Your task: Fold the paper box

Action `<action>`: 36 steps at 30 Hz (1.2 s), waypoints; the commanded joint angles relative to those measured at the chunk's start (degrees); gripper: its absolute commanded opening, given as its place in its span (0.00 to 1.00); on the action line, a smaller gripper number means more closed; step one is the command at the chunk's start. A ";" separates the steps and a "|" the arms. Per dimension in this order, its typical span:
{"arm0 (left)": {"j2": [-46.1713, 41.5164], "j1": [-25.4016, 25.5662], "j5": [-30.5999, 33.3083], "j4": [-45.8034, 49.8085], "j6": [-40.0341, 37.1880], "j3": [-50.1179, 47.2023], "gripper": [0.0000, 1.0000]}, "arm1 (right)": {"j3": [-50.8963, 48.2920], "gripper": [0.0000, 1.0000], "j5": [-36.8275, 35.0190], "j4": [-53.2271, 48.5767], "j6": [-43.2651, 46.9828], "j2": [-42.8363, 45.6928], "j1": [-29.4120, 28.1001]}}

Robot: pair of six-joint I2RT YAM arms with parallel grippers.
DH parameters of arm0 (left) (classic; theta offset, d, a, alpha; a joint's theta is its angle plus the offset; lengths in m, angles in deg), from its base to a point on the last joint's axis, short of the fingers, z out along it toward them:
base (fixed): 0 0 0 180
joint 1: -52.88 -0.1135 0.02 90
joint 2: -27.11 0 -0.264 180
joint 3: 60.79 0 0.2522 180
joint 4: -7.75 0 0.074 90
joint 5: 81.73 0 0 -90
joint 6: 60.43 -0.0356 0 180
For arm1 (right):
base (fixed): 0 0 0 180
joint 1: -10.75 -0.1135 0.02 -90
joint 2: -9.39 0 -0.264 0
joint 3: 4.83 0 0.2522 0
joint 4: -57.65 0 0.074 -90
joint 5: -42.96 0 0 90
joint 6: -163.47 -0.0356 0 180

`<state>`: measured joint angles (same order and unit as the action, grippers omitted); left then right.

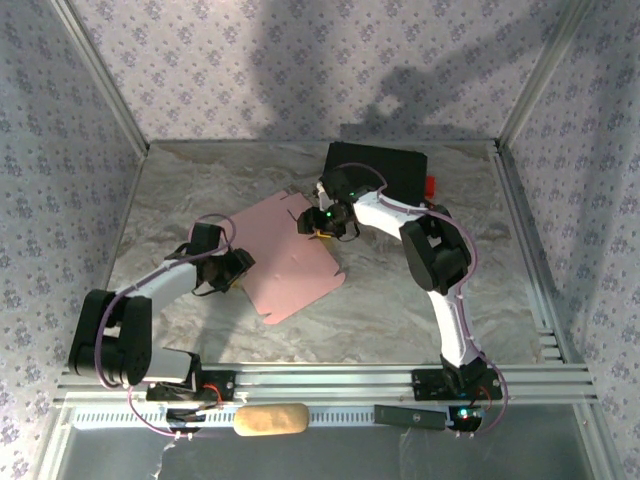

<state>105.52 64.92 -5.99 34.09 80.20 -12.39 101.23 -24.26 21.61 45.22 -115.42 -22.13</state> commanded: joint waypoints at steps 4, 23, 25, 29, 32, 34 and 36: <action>1.89 0.89 0.46 -1.68 -0.56 -0.19 0.59 | 1.66 0.65 1.72 -1.65 1.12 -1.75 0.05; 2.76 1.02 0.98 -1.71 -1.81 -0.62 0.58 | 0.00 0.65 3.24 -0.05 0.74 -0.03 2.32; 2.64 1.09 1.08 -1.44 -1.97 -0.54 0.58 | 0.71 0.65 4.13 -0.73 1.00 -0.74 2.39; 2.71 1.07 1.09 -1.50 -2.03 -0.61 0.58 | -0.19 0.65 3.98 -0.48 1.16 -0.90 1.95; 2.96 1.12 1.08 -1.59 -2.06 -0.56 0.58 | -1.47 0.65 5.98 0.66 0.39 -0.78 1.94; 3.31 1.11 1.08 -1.68 -2.24 -0.49 0.57 | -2.06 0.65 7.42 0.58 0.57 -0.38 1.62; 3.66 1.06 1.08 -1.77 -2.29 -0.51 0.57 | -3.45 0.65 8.49 0.74 0.80 0.91 1.58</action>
<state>107.46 65.44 -5.44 33.06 79.13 -12.37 100.11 -18.73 24.54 45.85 -116.64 -20.23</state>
